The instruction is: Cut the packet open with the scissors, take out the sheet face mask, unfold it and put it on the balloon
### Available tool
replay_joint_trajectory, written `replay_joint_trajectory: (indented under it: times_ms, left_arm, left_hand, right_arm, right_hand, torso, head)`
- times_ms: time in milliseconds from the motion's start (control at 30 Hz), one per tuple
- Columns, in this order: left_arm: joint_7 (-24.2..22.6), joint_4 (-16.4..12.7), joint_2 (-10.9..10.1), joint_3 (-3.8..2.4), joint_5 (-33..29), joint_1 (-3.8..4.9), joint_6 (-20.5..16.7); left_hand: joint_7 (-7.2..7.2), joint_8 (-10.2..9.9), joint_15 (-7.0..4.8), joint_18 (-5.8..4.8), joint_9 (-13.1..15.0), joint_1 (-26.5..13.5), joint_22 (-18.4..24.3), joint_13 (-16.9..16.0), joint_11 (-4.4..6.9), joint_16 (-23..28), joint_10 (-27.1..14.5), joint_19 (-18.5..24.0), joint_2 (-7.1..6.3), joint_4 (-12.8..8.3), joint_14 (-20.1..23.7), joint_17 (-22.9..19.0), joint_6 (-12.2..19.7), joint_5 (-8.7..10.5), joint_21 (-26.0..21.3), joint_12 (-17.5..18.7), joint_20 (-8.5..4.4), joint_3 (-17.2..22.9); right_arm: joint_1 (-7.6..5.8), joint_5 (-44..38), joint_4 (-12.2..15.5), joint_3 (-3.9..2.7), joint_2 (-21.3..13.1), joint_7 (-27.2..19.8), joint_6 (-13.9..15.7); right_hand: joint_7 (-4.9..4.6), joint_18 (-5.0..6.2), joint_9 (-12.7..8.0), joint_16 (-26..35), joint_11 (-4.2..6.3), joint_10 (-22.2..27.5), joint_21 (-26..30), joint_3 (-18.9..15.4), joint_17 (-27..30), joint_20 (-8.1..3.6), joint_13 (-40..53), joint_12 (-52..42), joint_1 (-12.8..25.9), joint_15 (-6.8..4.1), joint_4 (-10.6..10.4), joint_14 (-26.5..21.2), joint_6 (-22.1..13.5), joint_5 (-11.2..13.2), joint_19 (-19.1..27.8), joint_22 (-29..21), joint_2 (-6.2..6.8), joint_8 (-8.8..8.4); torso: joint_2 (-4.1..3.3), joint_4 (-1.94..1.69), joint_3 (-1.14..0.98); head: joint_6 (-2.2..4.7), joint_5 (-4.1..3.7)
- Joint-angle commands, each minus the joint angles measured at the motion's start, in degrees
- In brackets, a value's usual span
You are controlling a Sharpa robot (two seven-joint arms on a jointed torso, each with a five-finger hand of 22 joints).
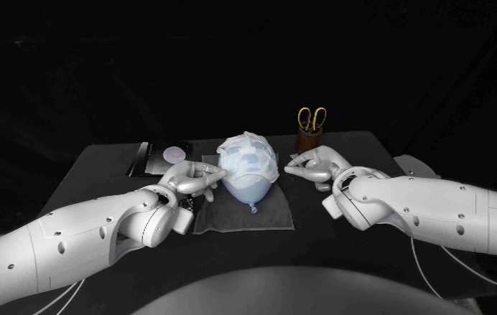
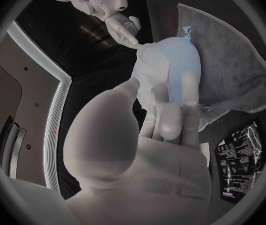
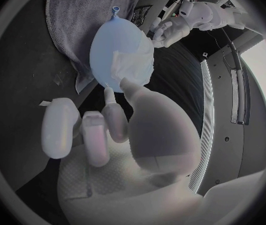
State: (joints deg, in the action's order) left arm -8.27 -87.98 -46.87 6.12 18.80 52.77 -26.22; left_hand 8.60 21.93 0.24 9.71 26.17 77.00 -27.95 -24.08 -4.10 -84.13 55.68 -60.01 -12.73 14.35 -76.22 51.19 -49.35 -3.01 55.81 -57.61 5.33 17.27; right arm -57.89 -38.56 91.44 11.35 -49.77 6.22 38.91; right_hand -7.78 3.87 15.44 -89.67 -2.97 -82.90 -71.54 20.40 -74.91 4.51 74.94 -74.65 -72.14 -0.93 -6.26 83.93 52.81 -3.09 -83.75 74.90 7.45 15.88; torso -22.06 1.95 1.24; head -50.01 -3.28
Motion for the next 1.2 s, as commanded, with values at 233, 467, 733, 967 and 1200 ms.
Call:
replay_joint_trajectory:
  times_ms: [233,467,733,967,1200]
  left_arm:
    - [1.6,-0.8,0.6,-0.10,1.0,-0.11,-2.4]
    - [4.6,-0.9,0.5,-0.10,2.0,-0.12,-3.3]
    - [6.3,-1.2,0.5,-0.10,3.3,-0.12,-3.3]
    - [7.0,-1.4,0.6,-0.10,3.7,-0.12,-3.0]
    - [6.2,-1.5,0.8,-0.10,3.5,-0.12,-3.6]
  left_hand:
    - [0.10,0.7,0.18,0.49,0.4,1.1,-1.8,-1.2,-0.11,-0.7,-0.5,-1.0,0.41,1.1,-1.0,2.1,0.5,0.24,1.3,-1.8,0.40,-2.1]
    - [-0.15,1.8,0.02,0.29,1.0,1.3,-3.5,-2.4,0.09,-1.1,-0.3,-1.8,0.88,2.1,-1.7,3.9,-0.1,0.25,2.6,-3.5,0.31,-4.1]
    - [-0.57,3.0,-0.30,-0.06,1.5,2.9,-6.0,-3.3,0.49,-1.7,-0.1,-3.0,1.75,1.9,-2.8,6.5,-0.8,0.22,4.3,-4.8,0.05,-5.3]
    - [-0.81,3.4,-0.53,-0.34,1.6,3.5,-7.9,-4.8,0.74,-2.1,0.9,-3.9,2.17,2.0,-3.6,8.4,-1.1,0.22,5.5,-5.9,-0.15,-5.8]
    - [-0.81,3.3,-0.60,-0.59,1.4,3.5,-9.5,-9.5,0.77,-2.4,3.6,-4.7,2.28,2.1,-4.4,10.3,-0.8,0.22,6.6,-8.6,-0.28,-6.9]
  right_arm:
    - [0.28,2.9,-1.1,-0.04,1.6,0.2,-2.3]
    - [0.41,4.7,-1.5,-0.05,2.3,-0.8,-3.0]
    - [0.50,6.0,-2.1,-0.05,3.2,-0.8,-4.0]
    - [0.73,6.4,-2.4,-0.05,3.6,-0.6,-4.8]
    - [0.95,6.5,-2.6,-0.05,3.7,-0.3,-5.1]
  right_hand:
    - [-0.20,-0.07,-0.3,-0.3,-0.01,0.0,1.3,-1.5,-15.1,-0.08,2.9,0.4,1.0,-0.21,-0.6,6.1,-0.1,0.3,-1.7,9.7,0.48,-0.62]
    - [-0.14,-0.02,-0.4,-0.3,-0.02,0.2,1.6,-3.8,-15.1,-0.03,2.9,0.5,2.0,-0.18,-1.9,6.1,-0.4,0.3,-1.6,9.6,1.24,-0.86]
    - [-0.13,0.01,-0.5,-0.3,-0.01,0.3,1.7,-4.4,-15.1,-0.03,2.9,0.5,2.0,-0.19,-2.4,6.1,-0.4,0.3,-1.5,9.6,1.02,-0.88]
    - [-0.12,0.01,-0.5,-0.3,-0.01,0.3,1.7,-4.5,-15.1,-0.03,2.9,0.5,1.9,-0.19,-2.5,6.1,-0.3,0.3,-1.5,9.6,0.89,-0.86]
    - [-0.12,0.04,-0.5,-0.3,-0.01,0.3,1.9,-4.8,-15.1,-0.03,2.9,0.5,1.9,-0.19,-2.8,6.1,-0.3,0.3,-1.5,9.5,0.71,-0.86]
  torso:
    - [0.01,-0.02,0.00]
    - [0.00,-0.04,-0.01]
    - [0.05,-0.04,0.07]
    - [0.06,-0.06,0.05]
    - [0.07,-0.03,0.09]
  head:
    - [0.01,-0.35]
    - [0.01,-0.40]
    - [0.01,-0.38]
    - [0.01,-0.18]
    - [0.01,-0.03]
